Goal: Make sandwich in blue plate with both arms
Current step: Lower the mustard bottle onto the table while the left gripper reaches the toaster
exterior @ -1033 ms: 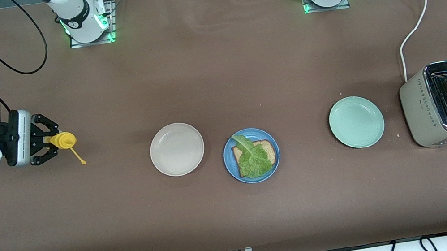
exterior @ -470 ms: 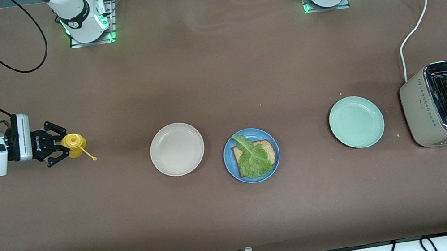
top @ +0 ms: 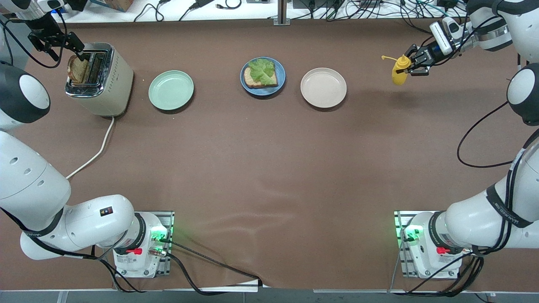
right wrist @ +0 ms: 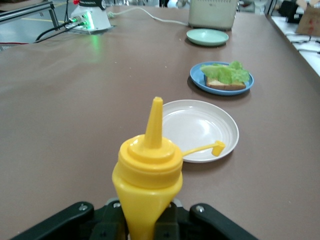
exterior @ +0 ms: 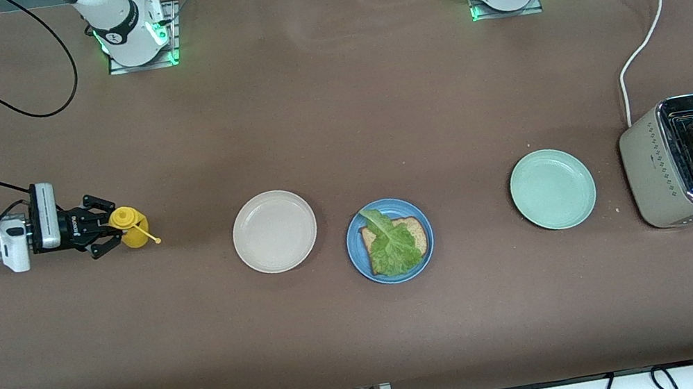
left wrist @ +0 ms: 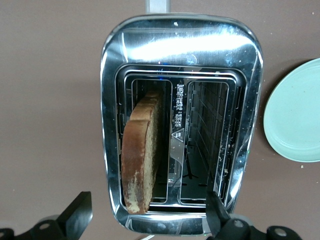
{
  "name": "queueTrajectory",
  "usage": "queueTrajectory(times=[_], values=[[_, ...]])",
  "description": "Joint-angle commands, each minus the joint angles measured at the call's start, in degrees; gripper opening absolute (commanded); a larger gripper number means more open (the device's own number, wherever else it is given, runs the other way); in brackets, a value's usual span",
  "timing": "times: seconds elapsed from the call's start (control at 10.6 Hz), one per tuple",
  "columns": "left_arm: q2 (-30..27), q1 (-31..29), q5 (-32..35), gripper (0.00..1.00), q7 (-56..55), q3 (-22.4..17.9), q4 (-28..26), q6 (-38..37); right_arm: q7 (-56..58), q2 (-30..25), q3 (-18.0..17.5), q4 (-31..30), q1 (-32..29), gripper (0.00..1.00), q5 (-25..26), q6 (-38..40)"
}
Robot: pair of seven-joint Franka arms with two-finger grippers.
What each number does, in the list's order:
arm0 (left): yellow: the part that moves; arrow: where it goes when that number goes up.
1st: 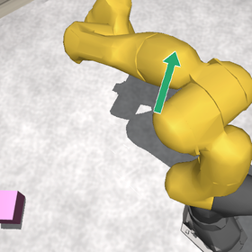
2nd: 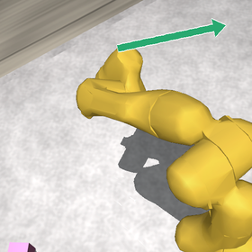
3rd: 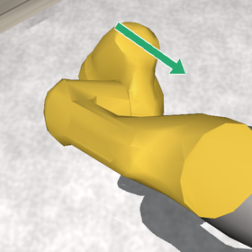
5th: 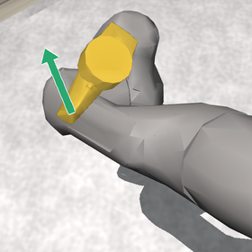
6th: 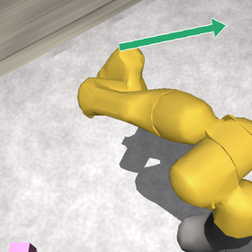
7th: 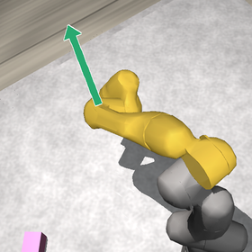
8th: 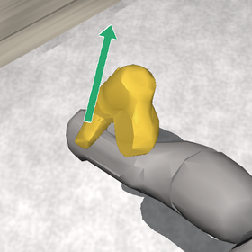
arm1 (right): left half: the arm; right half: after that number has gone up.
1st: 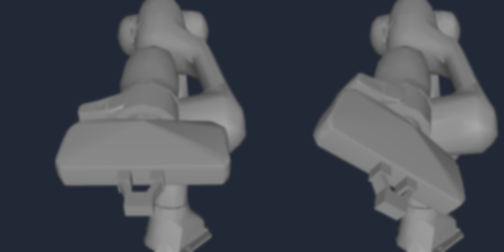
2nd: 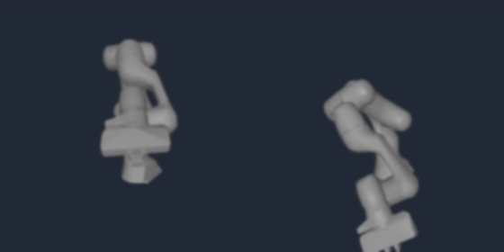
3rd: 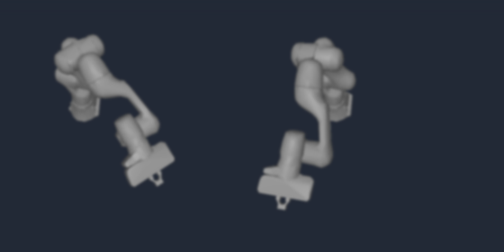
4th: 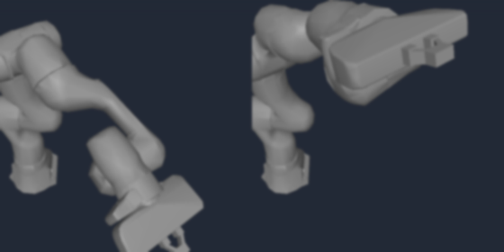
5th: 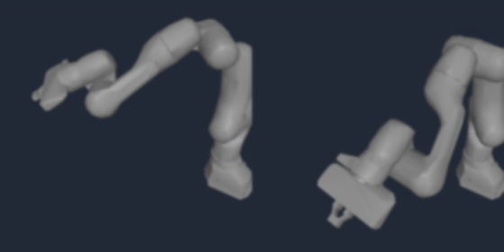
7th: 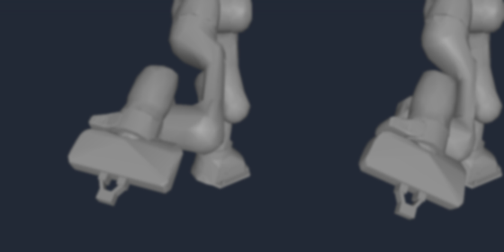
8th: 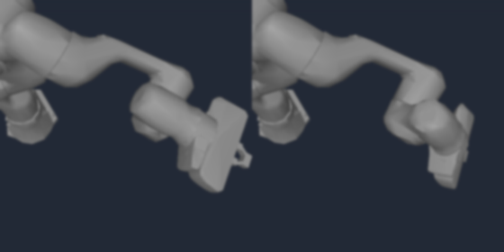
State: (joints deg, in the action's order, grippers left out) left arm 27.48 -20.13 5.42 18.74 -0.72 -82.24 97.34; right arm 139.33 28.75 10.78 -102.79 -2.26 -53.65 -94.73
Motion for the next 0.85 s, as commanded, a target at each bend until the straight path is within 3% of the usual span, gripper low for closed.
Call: queueTrajectory(times=[0.0, 0.28, 0.38, 0.47, 0.56, 0.75], values=[[1.61, -0.61, -1.2, 1.0, 1.48, 0.28, 1.11, 1.1, 7.95, 3.24, 1.35, 0.23, -0.29, 0.0, -3.74, 4.19], [2.4, -1.05, -1.2, 1.0, 1.57, 0.28, 1.2, 1.53, 11.4, 6.05, 4.24, 0.31, -0.29, 0.0, -5.32, 9.46], [2.49, -1.14, -1.12, 0.88, 1.65, 0.28, 1.2, 1.54, 11.4, 7.45, 5.29, 0.31, -0.38, 0.0, -5.41, 11.56], [2.49, -1.14, -1.2, 0.62, 2.87, 0.28, 1.2, 1.54, 11.75, 8.6, 5.91, 0.31, -0.38, 0.0, -5.5, 13.15], [2.58, -1.4, -1.2, 0.45, 4.02, 0.28, 1.2, 1.62, 12.97, 9.13, 6.62, 0.4, -0.38, 0.0, -5.5, 13.86], [2.93, -1.93, -1.38, 0.37, 4.03, 0.36, 1.2, 1.62, 13.07, 10.88, 7.67, 0.4, -0.38, 0.0, -5.59, 15.88]])
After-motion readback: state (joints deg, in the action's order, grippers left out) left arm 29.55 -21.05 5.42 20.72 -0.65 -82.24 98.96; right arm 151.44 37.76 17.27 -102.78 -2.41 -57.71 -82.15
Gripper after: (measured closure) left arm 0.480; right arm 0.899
